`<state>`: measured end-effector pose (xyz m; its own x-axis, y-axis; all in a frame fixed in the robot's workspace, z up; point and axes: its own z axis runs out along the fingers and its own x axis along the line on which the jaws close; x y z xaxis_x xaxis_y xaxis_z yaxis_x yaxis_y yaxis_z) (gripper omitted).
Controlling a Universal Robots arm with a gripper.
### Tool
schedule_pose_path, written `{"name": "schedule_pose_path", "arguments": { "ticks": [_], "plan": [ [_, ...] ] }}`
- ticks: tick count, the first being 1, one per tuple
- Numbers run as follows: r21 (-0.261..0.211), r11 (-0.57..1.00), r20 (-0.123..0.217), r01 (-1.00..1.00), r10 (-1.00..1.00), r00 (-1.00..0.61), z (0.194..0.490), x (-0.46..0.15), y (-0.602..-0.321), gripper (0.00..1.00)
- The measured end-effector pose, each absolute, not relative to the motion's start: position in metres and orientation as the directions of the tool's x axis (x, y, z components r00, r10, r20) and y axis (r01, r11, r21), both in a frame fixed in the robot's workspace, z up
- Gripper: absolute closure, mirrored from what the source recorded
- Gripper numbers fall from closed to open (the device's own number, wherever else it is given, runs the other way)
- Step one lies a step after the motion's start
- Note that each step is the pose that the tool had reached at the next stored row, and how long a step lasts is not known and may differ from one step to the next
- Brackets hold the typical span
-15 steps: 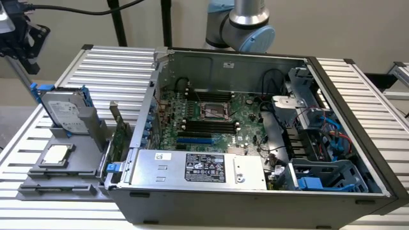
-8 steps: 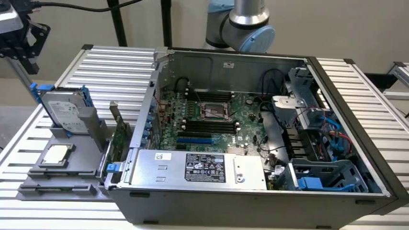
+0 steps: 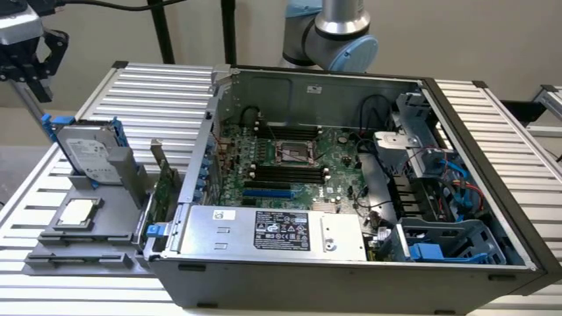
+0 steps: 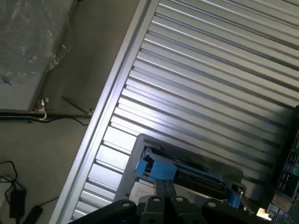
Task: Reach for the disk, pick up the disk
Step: 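Pick up the disk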
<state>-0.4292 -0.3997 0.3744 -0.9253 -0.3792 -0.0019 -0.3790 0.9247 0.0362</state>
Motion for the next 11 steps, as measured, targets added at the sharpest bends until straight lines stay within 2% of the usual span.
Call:
{"name": "schedule_pose_path", "arguments": {
  "ticks": [11],
  "plan": [
    [0.035,0.832,-0.006,-0.554,-0.554,-0.832,0.3743,-0.4292,-0.3997,0.89]
  ]
}}
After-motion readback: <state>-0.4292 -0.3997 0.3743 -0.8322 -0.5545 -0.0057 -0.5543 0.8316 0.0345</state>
